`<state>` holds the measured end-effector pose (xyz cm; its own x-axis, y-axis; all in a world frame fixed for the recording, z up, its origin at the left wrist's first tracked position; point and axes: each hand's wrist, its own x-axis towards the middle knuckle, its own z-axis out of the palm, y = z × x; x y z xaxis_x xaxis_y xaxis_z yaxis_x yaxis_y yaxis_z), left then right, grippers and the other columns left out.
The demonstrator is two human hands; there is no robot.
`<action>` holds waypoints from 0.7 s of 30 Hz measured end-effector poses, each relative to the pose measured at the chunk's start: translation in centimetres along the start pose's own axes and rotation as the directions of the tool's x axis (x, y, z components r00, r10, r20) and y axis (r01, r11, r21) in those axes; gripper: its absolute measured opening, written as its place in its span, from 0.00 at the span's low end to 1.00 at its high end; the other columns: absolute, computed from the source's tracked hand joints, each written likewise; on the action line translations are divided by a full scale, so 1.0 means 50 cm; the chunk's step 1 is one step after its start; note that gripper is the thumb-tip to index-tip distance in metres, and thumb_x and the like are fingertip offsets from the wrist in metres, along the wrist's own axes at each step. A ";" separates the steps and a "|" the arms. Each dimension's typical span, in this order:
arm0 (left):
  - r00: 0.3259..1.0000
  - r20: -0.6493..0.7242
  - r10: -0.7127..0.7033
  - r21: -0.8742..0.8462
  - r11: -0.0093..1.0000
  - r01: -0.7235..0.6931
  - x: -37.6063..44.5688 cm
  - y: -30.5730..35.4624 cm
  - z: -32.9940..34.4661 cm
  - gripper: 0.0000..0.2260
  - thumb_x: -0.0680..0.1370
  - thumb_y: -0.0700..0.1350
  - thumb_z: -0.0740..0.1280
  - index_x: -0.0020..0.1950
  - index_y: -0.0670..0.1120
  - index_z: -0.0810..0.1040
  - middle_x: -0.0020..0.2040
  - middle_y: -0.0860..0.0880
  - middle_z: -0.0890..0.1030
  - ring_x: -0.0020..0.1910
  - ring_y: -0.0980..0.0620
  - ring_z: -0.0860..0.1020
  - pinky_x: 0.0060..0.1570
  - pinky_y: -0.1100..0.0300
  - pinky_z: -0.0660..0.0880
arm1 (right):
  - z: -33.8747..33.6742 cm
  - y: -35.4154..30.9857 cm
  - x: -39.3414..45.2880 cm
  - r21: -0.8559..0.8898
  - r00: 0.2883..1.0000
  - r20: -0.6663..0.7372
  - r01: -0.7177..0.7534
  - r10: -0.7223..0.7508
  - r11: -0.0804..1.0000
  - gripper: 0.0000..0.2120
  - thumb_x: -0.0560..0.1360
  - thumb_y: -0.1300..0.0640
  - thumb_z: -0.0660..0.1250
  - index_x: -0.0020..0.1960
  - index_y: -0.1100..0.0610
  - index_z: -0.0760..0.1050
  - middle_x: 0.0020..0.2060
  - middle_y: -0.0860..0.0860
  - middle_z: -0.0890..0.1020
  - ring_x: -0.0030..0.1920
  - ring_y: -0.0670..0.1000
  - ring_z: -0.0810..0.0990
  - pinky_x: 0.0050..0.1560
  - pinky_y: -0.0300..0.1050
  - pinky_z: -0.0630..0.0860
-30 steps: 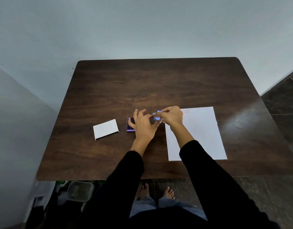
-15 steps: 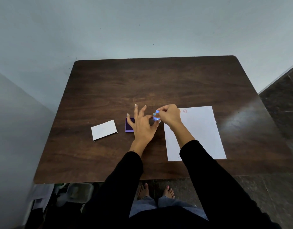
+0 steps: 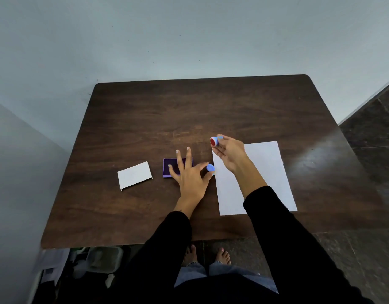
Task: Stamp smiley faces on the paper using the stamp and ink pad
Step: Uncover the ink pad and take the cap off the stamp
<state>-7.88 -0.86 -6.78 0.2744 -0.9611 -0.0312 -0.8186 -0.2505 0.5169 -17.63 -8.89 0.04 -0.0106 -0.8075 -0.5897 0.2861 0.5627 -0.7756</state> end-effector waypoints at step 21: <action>0.992 -0.099 -0.079 0.224 0.970 0.100 -0.009 -0.141 -0.058 0.53 0.63 0.73 0.62 0.77 0.43 0.49 0.79 0.43 0.47 0.77 0.47 0.40 0.73 0.46 0.37 | -0.002 0.030 0.001 0.558 0.923 0.250 -0.385 0.293 0.735 0.15 0.71 0.56 0.73 0.54 0.63 0.78 0.48 0.55 0.80 0.39 0.46 0.77 0.34 0.35 0.77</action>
<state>-0.74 1.68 -7.94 0.3869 -0.9220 0.0127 -0.8791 -0.3647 0.3068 -17.31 -8.04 -1.19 0.3138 -0.6246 -0.7151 0.7492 0.6255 -0.2176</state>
